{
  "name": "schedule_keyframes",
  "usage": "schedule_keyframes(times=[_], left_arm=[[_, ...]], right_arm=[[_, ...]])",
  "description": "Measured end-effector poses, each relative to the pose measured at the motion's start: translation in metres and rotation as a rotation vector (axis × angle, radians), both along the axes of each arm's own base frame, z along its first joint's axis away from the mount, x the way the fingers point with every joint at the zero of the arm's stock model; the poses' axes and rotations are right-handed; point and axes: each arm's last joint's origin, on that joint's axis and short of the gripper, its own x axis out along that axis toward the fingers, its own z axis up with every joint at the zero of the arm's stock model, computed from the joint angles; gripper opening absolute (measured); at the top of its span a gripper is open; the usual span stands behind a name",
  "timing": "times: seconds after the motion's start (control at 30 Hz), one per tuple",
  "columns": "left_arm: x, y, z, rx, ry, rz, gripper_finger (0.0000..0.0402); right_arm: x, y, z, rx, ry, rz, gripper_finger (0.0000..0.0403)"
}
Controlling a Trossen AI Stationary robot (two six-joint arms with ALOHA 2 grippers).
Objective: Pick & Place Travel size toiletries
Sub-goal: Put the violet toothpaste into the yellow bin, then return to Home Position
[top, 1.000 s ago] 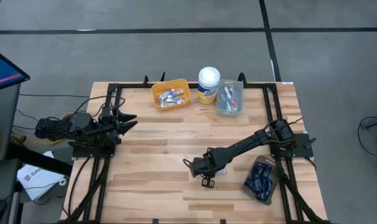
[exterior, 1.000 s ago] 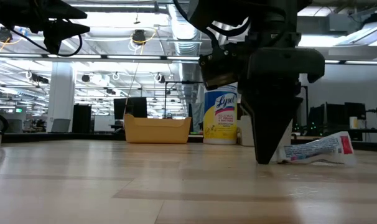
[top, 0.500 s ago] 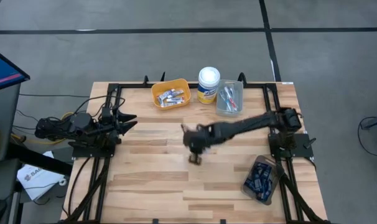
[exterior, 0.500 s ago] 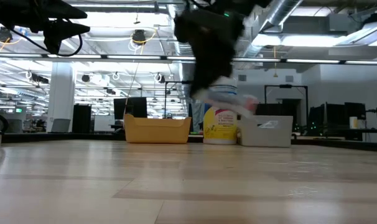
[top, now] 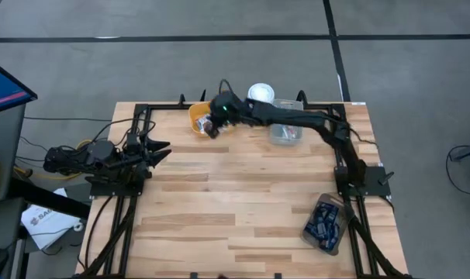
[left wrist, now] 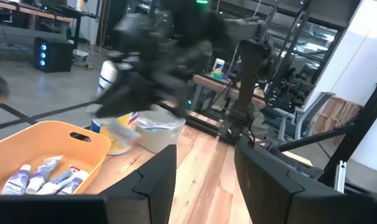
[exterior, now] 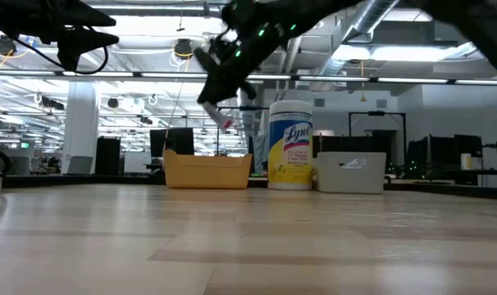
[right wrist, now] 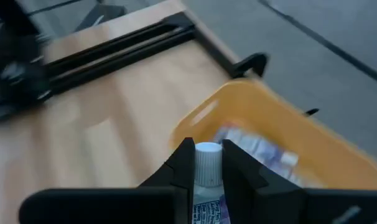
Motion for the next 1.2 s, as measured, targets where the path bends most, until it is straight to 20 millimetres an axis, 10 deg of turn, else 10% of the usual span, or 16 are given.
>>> schedule_keyframes(times=[0.3,0.63,0.9,1.2], left_arm=[[0.0,0.0,0.0,-0.001,0.0,0.0,0.0159],[0.0,0.0,0.0,-0.002,0.0,0.003,0.0159],[0.0,0.0,0.0,-0.001,0.0,0.012,0.0159],[0.0,0.0,0.0,0.0,0.0,0.013,0.0159]], right_arm=[[0.033,-0.058,-0.013,0.037,0.026,-0.105,0.0052],[0.03,-0.067,-0.005,0.052,0.03,-0.125,0.0263],[-0.02,-0.043,0.114,-0.102,-0.128,0.02,0.0282],[-0.146,0.008,0.233,-0.236,-0.158,0.194,0.0273]])
